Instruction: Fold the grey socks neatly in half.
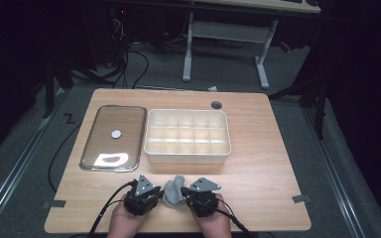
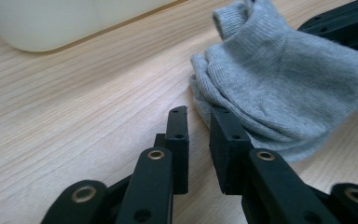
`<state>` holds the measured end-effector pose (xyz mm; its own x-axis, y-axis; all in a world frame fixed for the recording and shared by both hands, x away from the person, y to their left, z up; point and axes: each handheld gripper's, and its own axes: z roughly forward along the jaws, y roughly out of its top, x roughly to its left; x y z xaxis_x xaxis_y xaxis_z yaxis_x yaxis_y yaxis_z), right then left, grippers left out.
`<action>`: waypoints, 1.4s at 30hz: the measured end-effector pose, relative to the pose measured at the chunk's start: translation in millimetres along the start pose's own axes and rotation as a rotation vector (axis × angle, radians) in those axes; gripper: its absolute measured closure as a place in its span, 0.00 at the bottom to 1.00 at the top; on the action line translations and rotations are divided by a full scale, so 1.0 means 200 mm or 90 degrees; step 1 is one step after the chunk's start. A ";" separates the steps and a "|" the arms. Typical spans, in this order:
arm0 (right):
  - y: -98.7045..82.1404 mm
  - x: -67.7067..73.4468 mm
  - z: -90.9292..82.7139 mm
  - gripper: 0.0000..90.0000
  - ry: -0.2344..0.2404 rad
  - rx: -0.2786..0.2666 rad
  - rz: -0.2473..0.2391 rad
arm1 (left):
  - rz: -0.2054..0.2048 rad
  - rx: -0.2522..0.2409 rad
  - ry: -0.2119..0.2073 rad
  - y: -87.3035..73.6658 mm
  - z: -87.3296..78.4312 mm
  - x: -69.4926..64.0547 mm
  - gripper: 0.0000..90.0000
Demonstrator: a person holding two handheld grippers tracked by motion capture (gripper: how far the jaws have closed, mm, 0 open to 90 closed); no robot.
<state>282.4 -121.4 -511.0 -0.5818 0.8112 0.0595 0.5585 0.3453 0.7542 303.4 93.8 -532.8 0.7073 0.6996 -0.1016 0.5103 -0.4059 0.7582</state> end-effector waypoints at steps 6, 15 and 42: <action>0.01 0.00 -0.02 0.99 -0.007 -0.002 -0.007 | 0.014 -0.003 -0.018 0.01 0.03 -0.05 0.86; 0.01 0.00 -0.04 0.95 -0.019 0.004 -0.019 | 0.029 -0.010 -0.043 0.03 0.05 -0.12 0.87; -0.06 0.02 -0.02 1.00 -0.012 0.008 -0.060 | 0.069 -0.046 -0.063 0.06 0.00 -0.16 0.86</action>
<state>270.6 -125.4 -516.9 -0.6208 0.7836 -0.0243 0.5094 0.4268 0.7472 285.6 66.6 -520.2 0.8026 0.5914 -0.0774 0.3946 -0.4293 0.8124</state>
